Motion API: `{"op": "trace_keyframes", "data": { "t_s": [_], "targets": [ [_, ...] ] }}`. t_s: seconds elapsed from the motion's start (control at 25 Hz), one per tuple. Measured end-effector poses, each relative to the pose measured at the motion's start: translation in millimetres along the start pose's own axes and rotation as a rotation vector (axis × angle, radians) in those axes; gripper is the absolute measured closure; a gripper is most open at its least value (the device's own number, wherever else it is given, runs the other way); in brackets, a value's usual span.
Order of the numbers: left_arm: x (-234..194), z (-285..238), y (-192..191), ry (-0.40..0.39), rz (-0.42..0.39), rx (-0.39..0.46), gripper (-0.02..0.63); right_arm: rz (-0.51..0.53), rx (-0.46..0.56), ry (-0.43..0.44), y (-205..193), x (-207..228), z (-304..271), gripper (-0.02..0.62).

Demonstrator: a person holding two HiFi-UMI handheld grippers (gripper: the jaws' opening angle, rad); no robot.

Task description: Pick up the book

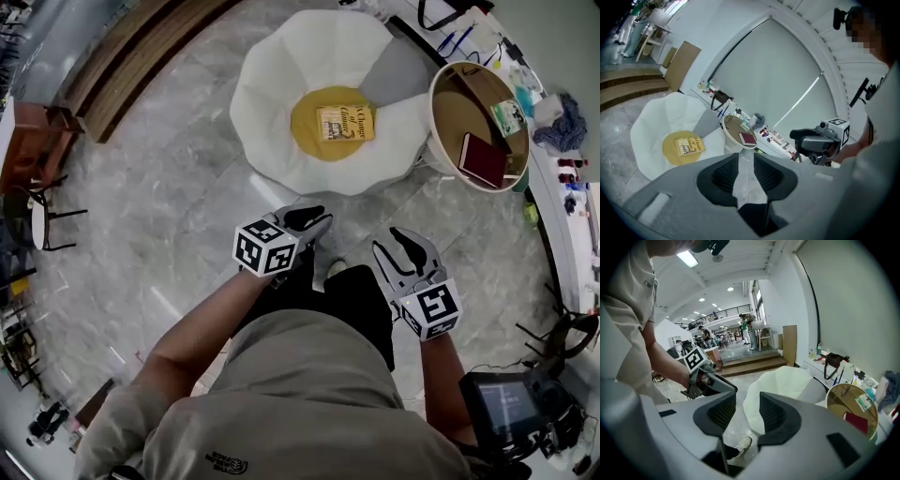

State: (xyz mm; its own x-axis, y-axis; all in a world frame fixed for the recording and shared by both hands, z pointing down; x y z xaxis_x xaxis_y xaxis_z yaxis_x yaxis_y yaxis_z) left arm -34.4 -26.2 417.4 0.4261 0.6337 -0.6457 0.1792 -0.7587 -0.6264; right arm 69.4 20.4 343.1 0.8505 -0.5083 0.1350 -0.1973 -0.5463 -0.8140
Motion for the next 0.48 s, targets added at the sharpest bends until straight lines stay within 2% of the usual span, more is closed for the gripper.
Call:
{"op": "trace_keyframes", "data": {
  "t_s": [0.24,0.48],
  "targets": [
    [-106.1,-52.8,-5.8,0.030,0.114,-0.043,0.511,-0.027,-0.049,0.033,-2.5,31.9,-73.4,0.431],
    [-203.4,-119.5,-42.6,0.056,0.302,-0.006,0.499,-0.047,-0.112,0.127,-48.7,73.8,-135.2,0.431]
  ]
}}
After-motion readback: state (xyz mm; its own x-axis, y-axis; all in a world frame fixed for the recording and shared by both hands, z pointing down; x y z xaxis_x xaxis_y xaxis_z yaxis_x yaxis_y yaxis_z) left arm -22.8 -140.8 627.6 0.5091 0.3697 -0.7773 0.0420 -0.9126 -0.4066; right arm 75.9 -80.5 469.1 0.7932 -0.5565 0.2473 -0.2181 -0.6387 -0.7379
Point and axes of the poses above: the fingertips, and each gripper's own axes: z backward along the fingers, x to its right, y out of its top, the point moved 1 cm from there along z, backward along the fingers, and after that the axes turned 4 degrees about -y, right-handed, at the moved point
